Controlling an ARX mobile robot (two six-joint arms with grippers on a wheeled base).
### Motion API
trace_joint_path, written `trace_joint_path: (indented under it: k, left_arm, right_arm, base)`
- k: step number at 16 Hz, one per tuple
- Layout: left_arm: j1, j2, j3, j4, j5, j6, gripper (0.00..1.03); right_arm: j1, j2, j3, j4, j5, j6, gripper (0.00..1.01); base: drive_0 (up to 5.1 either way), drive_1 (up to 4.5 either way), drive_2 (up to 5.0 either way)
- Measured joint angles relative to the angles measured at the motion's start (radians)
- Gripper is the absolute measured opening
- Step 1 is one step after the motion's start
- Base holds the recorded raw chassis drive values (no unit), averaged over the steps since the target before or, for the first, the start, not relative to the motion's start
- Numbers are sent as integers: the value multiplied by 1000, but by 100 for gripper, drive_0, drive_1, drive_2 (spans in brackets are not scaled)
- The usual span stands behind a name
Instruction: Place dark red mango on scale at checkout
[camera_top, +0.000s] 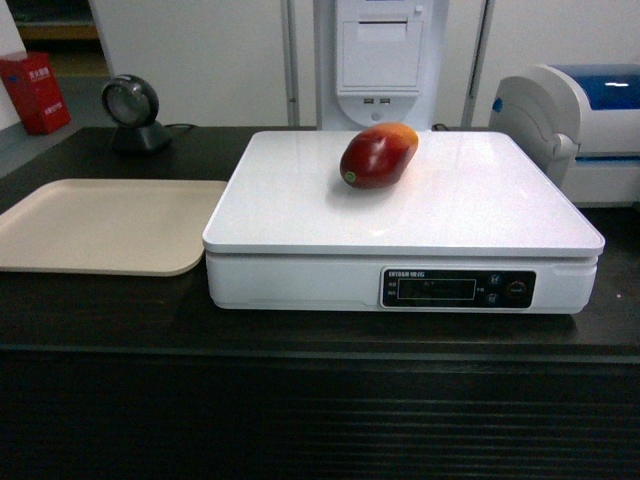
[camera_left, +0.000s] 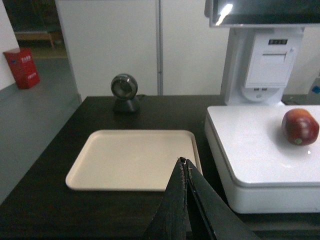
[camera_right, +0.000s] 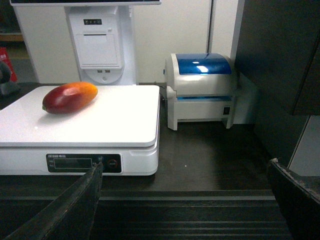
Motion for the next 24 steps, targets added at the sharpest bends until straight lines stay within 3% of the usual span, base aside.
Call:
trace_joint_path:
  k: [7,17,19,20,24]
  left_arm:
    - [0,-156,-156,-6,0,0,2]
    - [0,-336,-252,-65,0,0,2]
    - [0,-370,-254,-116,0,1,2]
    - [0,-462,-254,-254,4,1,2]
    - [0,-525,-254,-273,0,1,2]
  right_arm:
    - [0,0,0,0,0,0,98]
    - [0,0,0,0,0,0,98]
    - [0,0,0,0,0,0,98]
    - [0,0,0,0,0,0,98]
    - [0,0,0,0,0,0,98]
  base:
    - [0,0,0]
    - [0,0,0]
    - [0,0,0]
    - [0,0,0]
    - [0,0,0]
